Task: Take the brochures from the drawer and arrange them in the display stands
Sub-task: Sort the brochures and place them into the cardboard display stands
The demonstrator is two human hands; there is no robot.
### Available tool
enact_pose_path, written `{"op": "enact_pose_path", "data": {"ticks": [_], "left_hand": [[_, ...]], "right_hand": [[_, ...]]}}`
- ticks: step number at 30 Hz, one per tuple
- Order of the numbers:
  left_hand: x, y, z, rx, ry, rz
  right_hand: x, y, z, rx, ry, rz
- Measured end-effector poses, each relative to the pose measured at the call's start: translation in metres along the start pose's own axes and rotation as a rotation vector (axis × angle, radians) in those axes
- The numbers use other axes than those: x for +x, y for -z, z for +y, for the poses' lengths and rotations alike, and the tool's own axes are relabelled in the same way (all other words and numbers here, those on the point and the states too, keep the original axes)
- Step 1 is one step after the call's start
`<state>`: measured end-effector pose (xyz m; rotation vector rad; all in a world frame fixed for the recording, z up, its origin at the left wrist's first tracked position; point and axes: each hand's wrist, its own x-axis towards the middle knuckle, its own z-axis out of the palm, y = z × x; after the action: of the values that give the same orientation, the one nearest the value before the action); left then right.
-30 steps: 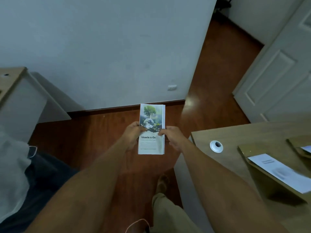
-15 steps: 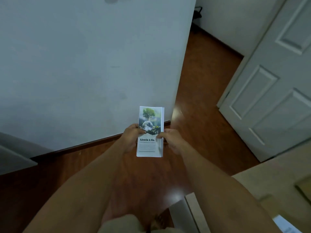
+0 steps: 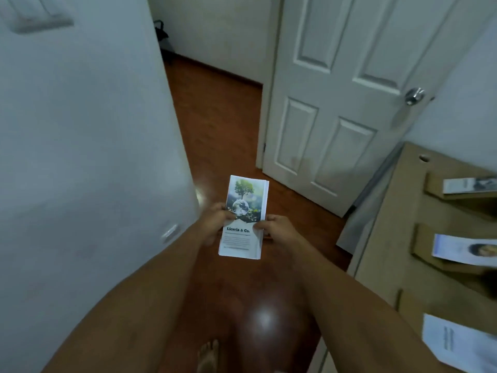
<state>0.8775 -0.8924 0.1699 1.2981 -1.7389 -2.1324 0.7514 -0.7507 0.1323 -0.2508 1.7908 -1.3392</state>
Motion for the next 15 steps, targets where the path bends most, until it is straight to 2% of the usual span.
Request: {"op": "enact_pose_path", "data": {"ticks": [5, 15], "left_hand": [[0.059, -0.028, 0.037, 0.082, -0.021, -0.216], [0.131, -0.122, 0.067, 0.227, -0.027, -0.471]], "right_hand": [[0.017, 0.025, -0.013, 0.148, 0.006, 0.181], [0.036, 0.100, -0.014, 0.314, -0.016, 0.479]]}}
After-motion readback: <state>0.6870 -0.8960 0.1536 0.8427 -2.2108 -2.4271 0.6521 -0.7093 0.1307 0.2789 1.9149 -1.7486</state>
